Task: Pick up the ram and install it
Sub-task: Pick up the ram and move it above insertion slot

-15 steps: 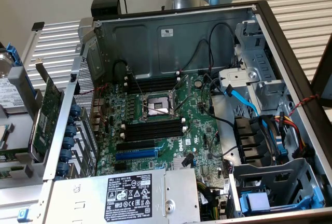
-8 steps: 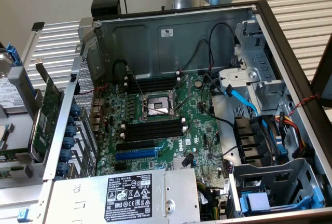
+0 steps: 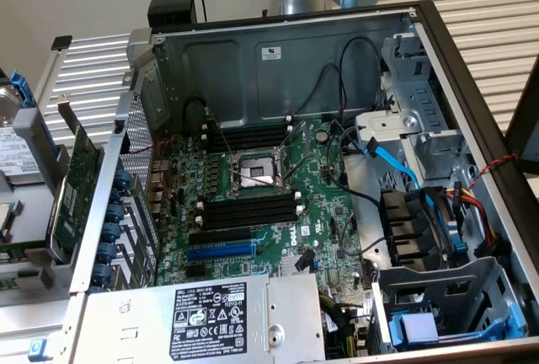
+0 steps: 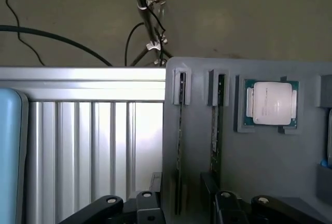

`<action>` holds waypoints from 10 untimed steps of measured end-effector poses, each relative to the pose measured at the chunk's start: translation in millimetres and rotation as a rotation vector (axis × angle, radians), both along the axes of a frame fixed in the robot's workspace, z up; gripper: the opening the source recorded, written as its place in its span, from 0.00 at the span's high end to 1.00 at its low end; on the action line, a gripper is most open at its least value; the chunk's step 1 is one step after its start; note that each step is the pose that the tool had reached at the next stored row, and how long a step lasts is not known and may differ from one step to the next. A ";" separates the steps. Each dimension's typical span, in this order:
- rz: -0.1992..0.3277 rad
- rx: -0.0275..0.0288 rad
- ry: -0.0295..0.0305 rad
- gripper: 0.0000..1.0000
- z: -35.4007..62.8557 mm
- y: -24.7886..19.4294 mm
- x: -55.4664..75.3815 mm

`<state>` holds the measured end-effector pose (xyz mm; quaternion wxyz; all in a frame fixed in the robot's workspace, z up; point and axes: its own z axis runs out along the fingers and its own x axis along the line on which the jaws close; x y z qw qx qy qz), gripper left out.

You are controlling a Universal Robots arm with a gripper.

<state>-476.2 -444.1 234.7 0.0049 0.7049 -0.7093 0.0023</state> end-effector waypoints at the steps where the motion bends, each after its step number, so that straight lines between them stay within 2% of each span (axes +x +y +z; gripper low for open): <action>1: 0.000 -0.0001 0.0000 0.58 -1.8 -0.1 0.0; 10: 0.000 0.0002 0.0000 0.58 -18.2 -0.3 -3.0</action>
